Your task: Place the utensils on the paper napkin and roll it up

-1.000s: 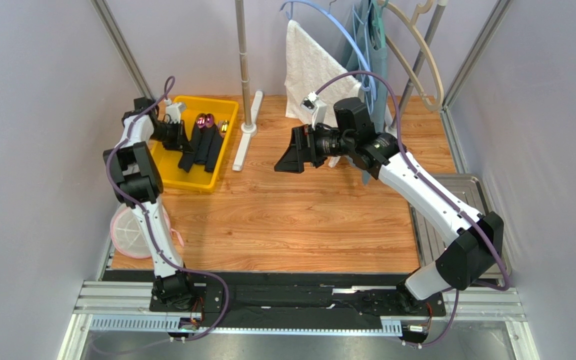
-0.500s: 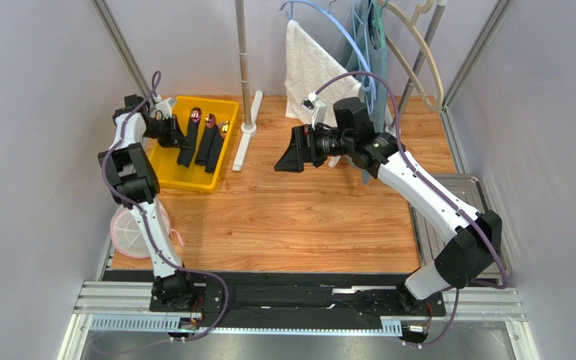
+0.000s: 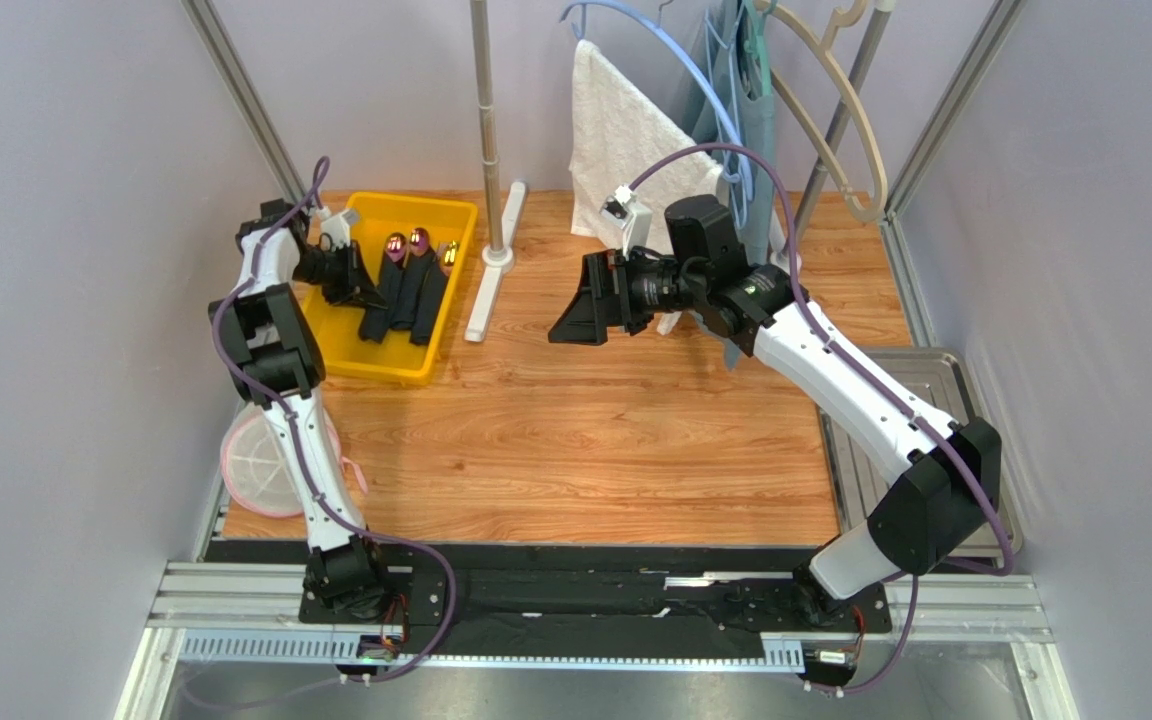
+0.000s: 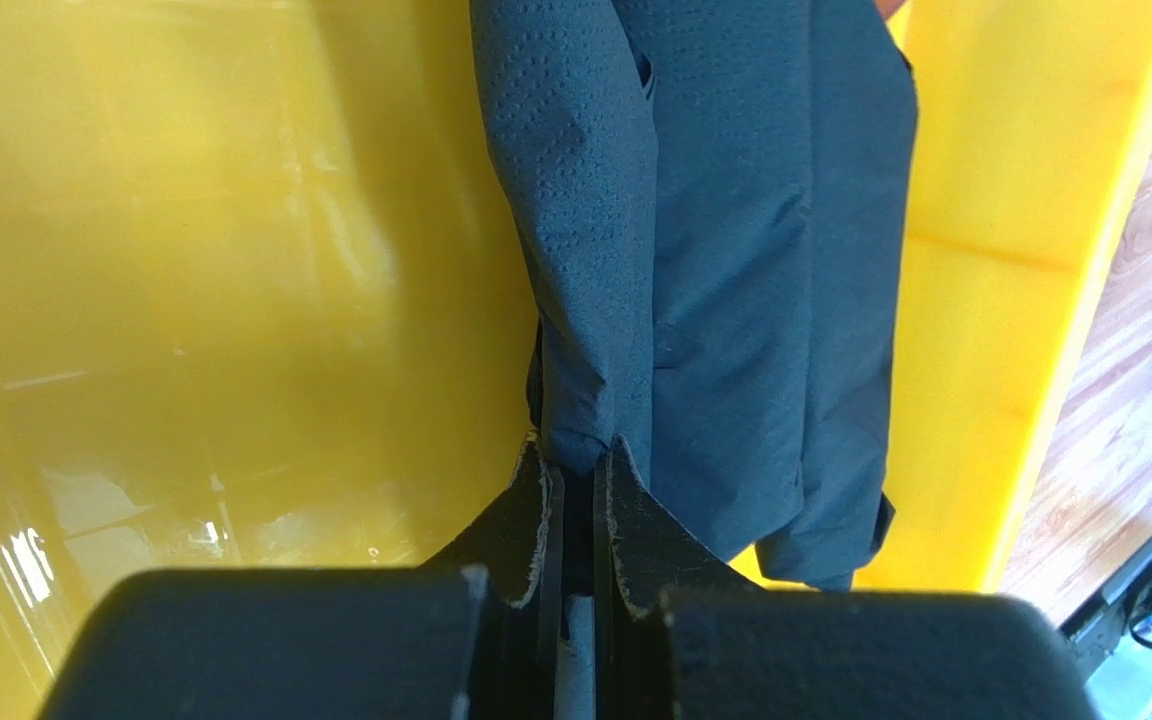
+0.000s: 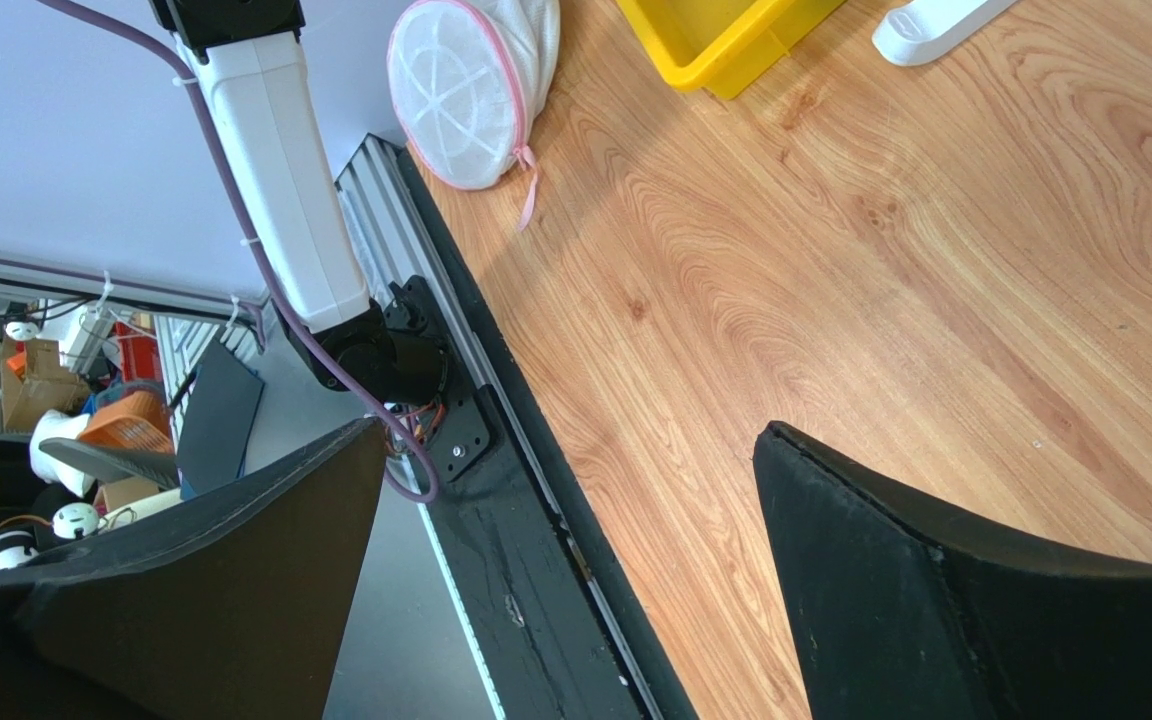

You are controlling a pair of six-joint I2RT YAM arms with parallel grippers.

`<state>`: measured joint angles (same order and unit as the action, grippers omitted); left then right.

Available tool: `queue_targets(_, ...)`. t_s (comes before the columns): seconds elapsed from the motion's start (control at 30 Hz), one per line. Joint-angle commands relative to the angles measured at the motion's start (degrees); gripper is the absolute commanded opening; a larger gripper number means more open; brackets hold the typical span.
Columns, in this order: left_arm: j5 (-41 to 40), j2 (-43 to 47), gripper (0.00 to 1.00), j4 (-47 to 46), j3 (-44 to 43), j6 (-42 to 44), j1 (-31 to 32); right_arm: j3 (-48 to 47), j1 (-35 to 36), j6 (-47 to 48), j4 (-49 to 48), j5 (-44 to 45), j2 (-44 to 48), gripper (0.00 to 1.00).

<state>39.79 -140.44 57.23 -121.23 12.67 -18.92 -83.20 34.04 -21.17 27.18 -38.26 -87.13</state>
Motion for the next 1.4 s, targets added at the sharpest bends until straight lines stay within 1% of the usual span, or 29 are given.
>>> queue_targets(0.0, -0.50, -0.97, 0.00, 1.39, -3.05, -1.50, -0.07, -0.65, -0.20, -0.36, -1.87, -1.03, -0.32, 0.98)
queue_targets(0.1, -1.29, -1.32, 0.05, 1.30, -3.40, -1.68, -0.16, -0.74, -0.21, -0.54, -1.78, -1.11, -0.32, 0.98)
queue_targets(0.23, -2.79, -1.41, 0.24, 1.13, -3.66, -1.94, -0.24, -0.82, -0.29, -0.45, -1.43, -1.20, -0.32, 0.98)
queue_targets(0.43, -4.71, 1.13, 0.46, -1.07, -2.26, -3.00, -0.59, -1.44, -0.38, -0.10, -0.81, -1.11, -0.32, 0.98)
queue_targets(0.67, -9.29, 7.62, 0.56, -4.58, 0.81, -3.09, -0.51, -2.14, -0.47, 1.39, 0.68, -0.85, 0.21, 0.98)
queue_targets(0.7, -9.73, 8.33, 0.65, -5.46, 1.78, -3.00, -0.59, -2.32, -0.47, 1.65, 1.20, -0.76, 0.30, 0.98)
queue_targets(0.93, -12.80, 13.87, 0.68, -6.69, 3.37, -2.73, -0.51, -3.46, -0.91, 3.94, 3.23, -0.15, 1.88, 0.98)
queue_targets(1.13, -13.16, 22.04, 0.75, -7.40, 6.70, -1.59, 0.19, -4.08, -1.17, 7.45, 6.22, 1.52, 5.04, 0.98)
queue_targets(1.17, -12.99, 25.27, 0.76, -7.57, 8.27, -0.72, 0.54, -4.08, -1.17, 7.89, 6.83, 1.96, 5.65, 0.98)
queue_targets(1.2, -12.72, 26.96, 0.99, -7.57, 9.07, -0.37, 0.90, -3.99, -1.08, 9.20, 7.97, 2.31, 6.27, 0.98)
queue_targets(1.33, -15.44, 36.27, 0.99, -6.87, 13.46, 0.87, 5.01, -3.02, -1.43, 12.28, 11.31, 6.17, 11.18, 1.00)
queue_targets(1.37, -15.36, 40.38, 0.99, -6.61, 15.48, 0.96, 5.90, -2.59, -1.61, 12.99, 12.36, 6.88, 12.33, 1.00)
